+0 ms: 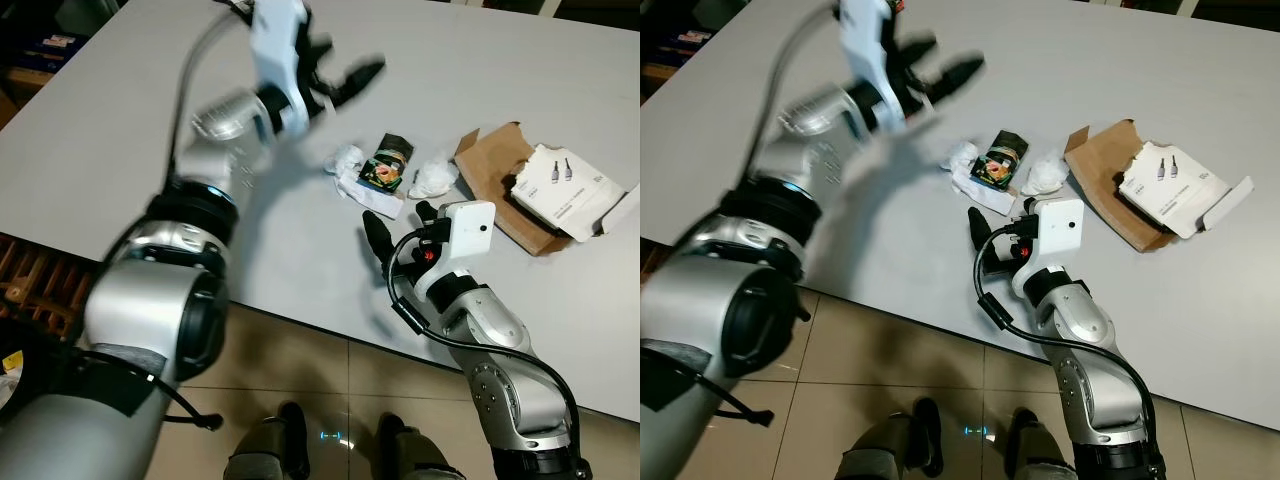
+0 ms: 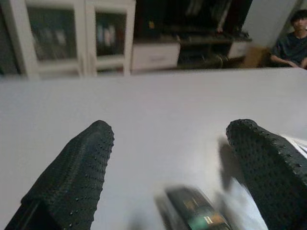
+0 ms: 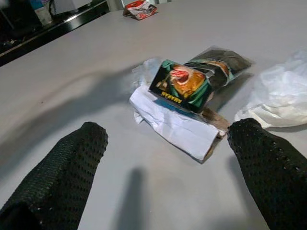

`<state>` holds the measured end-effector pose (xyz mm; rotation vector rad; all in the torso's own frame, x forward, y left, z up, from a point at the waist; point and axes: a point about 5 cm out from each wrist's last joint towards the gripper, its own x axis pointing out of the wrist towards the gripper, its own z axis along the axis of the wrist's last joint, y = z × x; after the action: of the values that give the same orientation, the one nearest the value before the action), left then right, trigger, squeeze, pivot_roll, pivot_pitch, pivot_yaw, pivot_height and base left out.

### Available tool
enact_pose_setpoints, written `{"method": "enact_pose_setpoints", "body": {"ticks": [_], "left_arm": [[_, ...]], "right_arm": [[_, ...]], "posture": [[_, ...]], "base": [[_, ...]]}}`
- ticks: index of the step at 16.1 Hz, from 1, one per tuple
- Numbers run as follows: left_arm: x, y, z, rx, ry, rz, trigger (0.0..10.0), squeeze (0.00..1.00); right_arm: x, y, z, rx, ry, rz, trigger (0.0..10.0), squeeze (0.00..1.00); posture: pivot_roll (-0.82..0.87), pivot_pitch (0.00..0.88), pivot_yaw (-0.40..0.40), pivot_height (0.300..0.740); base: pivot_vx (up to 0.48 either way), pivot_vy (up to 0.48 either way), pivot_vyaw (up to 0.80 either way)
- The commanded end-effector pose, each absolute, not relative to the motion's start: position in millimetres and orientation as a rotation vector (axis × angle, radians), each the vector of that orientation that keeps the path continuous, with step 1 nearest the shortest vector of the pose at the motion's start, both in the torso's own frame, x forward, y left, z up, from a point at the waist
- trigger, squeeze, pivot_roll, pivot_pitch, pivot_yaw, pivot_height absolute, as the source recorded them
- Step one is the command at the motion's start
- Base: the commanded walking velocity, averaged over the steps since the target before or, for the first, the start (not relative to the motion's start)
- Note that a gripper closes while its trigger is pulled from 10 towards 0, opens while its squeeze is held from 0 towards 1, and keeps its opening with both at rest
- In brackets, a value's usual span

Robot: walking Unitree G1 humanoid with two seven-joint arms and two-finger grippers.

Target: Picking trash to rubbish bin

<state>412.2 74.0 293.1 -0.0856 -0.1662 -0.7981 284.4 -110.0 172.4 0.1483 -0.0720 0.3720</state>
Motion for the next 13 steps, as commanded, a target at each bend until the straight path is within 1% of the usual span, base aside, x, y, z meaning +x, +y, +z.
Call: {"method": "enact_pose_setpoints", "body": {"ticks": [1,2,4,8,9,13], "left_arm": [[411,67,286,-0.181,-0.1,-0.855,10.0,0.0],[411,64,281,-0.242,-0.056,-0.866,10.0,0.0],[412,61,268,-0.31,0.022,-0.811,10.0,0.0],[412,61,266,-0.4,0.032,-0.805,10.0,0.0],[412,61,266,-0.405,0.034,-0.811,10.0,0.0],[408,48,247,-0.286,0.098,-0.824,10.0,0.0]], "right_arm": [[283,-106,171,0.147,-0.068,0.387,10.0,0.0],[283,-105,171,0.15,-0.068,0.389,10.0,0.0],[283,-105,172,0.153,-0.071,0.388,10.0,0.0],[282,-106,173,0.155,-0.074,0.381,10.0,0.0],[282,-105,173,0.156,-0.074,0.381,10.0,0.0],[282,-105,173,0.158,-0.076,0.381,10.0,0.0]], "posture": [[-0.08,0.25,0.093,0.74],[-0.08,0.249,0.093,0.74],[-0.09,0.249,0.096,0.74],[-0.09,0.253,0.101,0.74],[-0.09,0.254,0.103,0.74],[-0.1,0.254,0.108,0.74]], "base": [[0.0,0.0,0.0],[0.0,0.0,0.0],[0.0,0.0,0.0],[0.0,0.0,0.0],[0.0,0.0,0.0],[0.0,0.0,0.0]]}}
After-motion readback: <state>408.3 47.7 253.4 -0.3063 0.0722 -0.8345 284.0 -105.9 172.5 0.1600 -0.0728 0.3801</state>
